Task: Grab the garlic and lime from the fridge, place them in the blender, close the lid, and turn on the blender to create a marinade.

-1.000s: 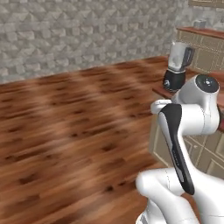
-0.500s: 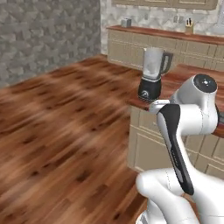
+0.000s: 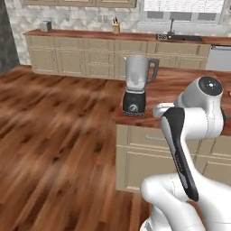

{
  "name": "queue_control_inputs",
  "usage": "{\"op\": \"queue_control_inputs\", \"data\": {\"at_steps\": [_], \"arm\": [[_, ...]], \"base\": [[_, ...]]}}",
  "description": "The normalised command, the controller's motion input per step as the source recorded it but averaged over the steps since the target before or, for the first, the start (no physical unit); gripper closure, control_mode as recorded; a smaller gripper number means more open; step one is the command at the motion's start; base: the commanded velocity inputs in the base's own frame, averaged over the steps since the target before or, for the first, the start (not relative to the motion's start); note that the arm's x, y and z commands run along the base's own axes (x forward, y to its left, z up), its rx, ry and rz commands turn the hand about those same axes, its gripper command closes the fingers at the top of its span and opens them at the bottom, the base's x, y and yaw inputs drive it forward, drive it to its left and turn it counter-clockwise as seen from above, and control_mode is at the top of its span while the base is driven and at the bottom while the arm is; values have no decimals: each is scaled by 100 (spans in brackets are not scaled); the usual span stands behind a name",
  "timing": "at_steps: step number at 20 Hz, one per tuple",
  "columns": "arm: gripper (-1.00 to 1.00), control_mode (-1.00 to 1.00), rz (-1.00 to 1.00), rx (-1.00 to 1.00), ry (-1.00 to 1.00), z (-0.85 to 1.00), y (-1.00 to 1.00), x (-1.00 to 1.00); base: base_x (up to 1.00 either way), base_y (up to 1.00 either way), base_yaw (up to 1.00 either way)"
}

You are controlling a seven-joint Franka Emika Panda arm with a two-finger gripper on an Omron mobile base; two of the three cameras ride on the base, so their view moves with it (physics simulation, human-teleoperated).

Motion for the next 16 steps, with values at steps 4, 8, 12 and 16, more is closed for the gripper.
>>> {"op": "queue_control_inputs", "data": {"at_steps": [4, 8, 12, 16], "arm": [[100, 100, 0, 0, 0, 0, 0, 0], [100, 100, 0, 0, 0, 0, 0, 0], [100, 100, 0, 0, 0, 0, 0, 0], [100, 100, 0, 0, 0, 0, 0, 0]], "base": [[57, 7, -69], [75, 5, -60], [84, 0, -42], [65, 7, -23]]}}
